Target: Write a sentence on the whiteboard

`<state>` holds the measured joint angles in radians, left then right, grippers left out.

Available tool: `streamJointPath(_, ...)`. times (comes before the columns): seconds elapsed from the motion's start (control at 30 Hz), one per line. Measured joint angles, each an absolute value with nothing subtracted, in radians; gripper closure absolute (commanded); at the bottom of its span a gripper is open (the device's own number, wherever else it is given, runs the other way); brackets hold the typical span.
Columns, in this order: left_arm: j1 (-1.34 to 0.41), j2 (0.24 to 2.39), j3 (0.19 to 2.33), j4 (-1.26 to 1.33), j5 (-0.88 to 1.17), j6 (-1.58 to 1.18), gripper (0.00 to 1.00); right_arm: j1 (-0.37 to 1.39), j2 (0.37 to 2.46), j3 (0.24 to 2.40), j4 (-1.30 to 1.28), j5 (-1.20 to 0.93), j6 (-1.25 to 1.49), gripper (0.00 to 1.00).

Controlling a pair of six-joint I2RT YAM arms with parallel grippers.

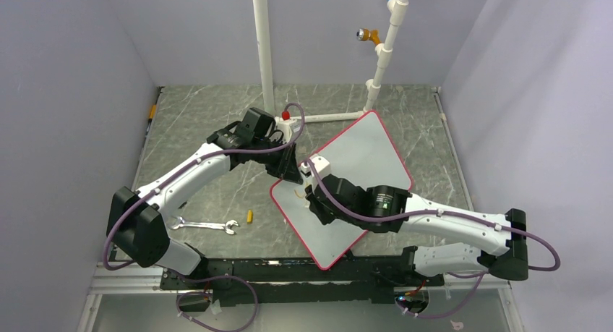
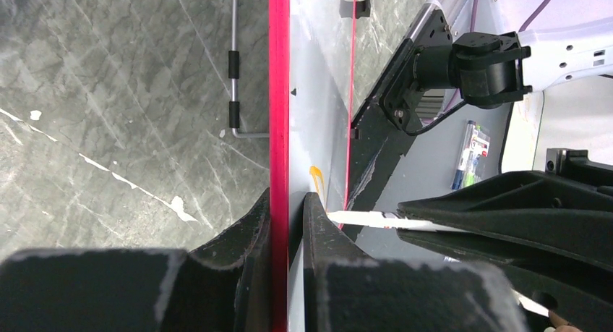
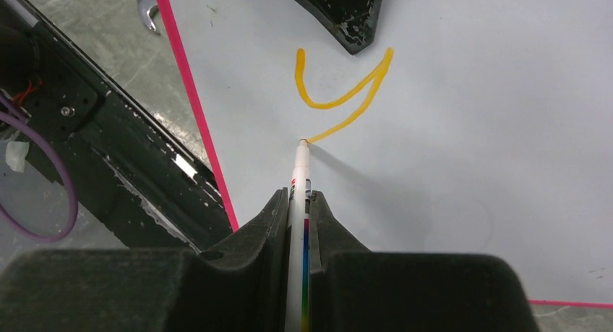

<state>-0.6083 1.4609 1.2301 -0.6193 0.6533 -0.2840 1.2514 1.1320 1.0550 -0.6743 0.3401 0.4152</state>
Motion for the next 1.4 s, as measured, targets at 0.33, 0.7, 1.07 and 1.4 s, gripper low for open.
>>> streamJointPath(0.33,-0.611,1.447,1.230,-0.618,0.653,-0.287,1.00,1.251,1.179,1.151,-0.647,0.363,0.410,1.00)
streamJointPath(0.7,-0.612,1.444,1.230,-0.619,0.650,-0.287,1.00,1.216,1.023,1.146,-0.636,0.448,0.432,1.00)
streamJointPath(1.07,-0.612,1.444,1.230,-0.619,0.650,-0.287,1.00,1.098,1.021,1.067,-0.636,0.409,0.434,1.00)
streamJointPath(1.4,-0.612,1.444,1.230,-0.619,0.650,-0.287,1.00,1.098,1.057,1.065,-0.613,0.379,0.422,1.00)
